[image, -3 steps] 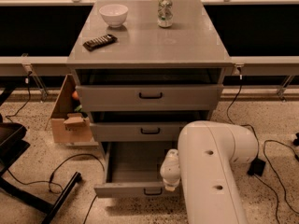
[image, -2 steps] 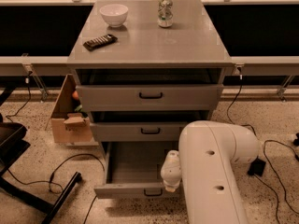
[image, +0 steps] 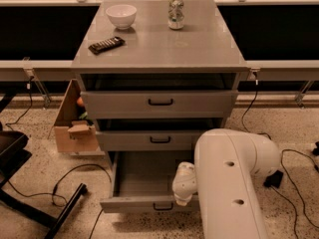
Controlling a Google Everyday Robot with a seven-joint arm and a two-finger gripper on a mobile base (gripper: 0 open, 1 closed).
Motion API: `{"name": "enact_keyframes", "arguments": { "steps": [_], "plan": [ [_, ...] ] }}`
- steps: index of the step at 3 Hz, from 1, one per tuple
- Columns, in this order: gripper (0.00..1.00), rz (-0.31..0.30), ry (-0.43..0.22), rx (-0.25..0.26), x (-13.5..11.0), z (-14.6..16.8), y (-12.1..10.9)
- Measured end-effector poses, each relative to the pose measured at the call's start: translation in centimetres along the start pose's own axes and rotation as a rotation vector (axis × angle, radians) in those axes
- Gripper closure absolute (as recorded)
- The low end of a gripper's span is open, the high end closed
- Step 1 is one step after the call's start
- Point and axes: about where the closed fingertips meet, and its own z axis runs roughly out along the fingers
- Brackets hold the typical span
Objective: Open bottom drawer
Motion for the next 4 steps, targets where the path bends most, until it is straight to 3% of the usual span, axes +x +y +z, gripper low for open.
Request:
{"name": "enact_keyframes", "arguments": {
  "steps": [2, 4],
  "plan": [
    [0.98, -0.01, -0.001, 0.018, 0.56, -0.1, 0.69],
    [0.51, -0.01, -0.001, 0.018, 0.56, -0.09, 0.69]
  ]
}}
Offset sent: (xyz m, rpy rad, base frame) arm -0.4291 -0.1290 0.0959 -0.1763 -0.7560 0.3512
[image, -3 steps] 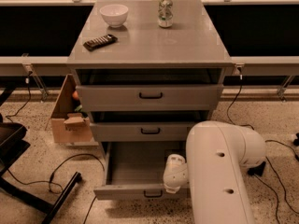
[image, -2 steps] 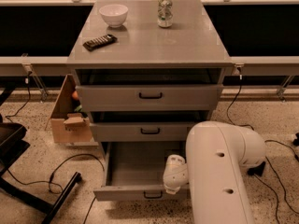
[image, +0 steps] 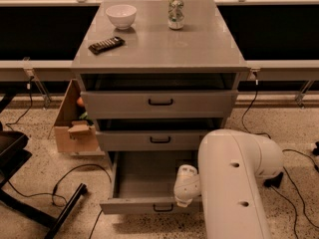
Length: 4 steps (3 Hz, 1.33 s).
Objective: Open bottom drawer
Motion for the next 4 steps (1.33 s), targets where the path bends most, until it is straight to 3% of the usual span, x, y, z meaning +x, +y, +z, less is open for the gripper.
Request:
{"name": "enact_keyframes", "arguments": {
  "steps": [2, 4],
  "plan": [
    [0.05, 0.0, 0.0, 0.0, 0.0, 0.0, 0.0],
    [0.0, 0.0, 0.0, 0.0, 0.0, 0.0, 0.01]
  ]
}}
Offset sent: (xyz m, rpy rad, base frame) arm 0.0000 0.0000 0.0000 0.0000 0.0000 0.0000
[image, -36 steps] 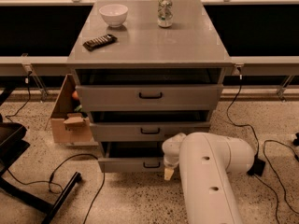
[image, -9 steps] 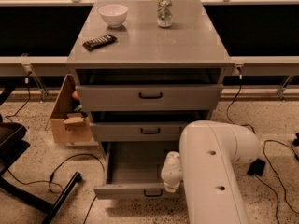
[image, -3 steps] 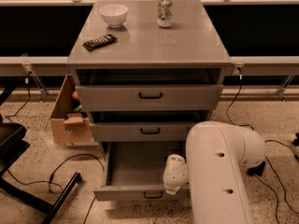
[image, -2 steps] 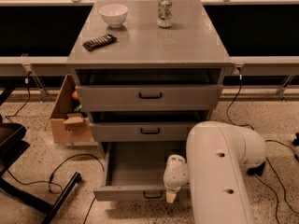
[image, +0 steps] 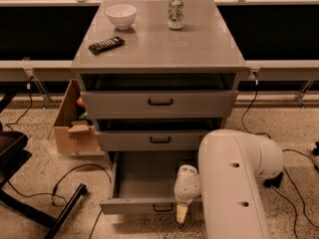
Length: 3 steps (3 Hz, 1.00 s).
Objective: Open bottom drawer
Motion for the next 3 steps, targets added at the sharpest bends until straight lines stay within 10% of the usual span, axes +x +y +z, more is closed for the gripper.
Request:
{"name": "enact_keyframes", "arguments": {
  "steps": [2, 3],
  "plan": [
    [0.37, 0.06, 0.045, -0.115, 2.8, 1.6, 7.5],
    [0.6, 0.063, 0.047, -0.12, 2.9, 1.4, 7.7]
  ]
}}
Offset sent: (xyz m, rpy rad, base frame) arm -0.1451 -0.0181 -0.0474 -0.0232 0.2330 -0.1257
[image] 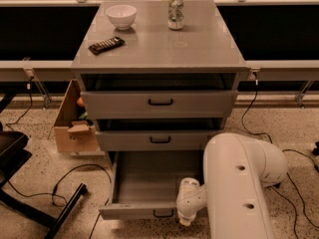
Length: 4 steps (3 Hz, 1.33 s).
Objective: Open bottom drawer
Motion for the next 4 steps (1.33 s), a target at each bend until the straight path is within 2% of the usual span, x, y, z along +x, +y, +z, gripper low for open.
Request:
{"name": "enact_keyframes", "arguments": {
  "steps": [1, 2, 4],
  "plan": [
    [0.91, 0.0, 0.0, 0.0, 0.0, -0.5, -0.7],
    [1.0, 0.0, 0.0, 0.0, 0.0, -0.6, -1.1],
    [1.0, 0.0, 0.0, 0.0, 0.0, -0.9, -2.3]
  ]
}}
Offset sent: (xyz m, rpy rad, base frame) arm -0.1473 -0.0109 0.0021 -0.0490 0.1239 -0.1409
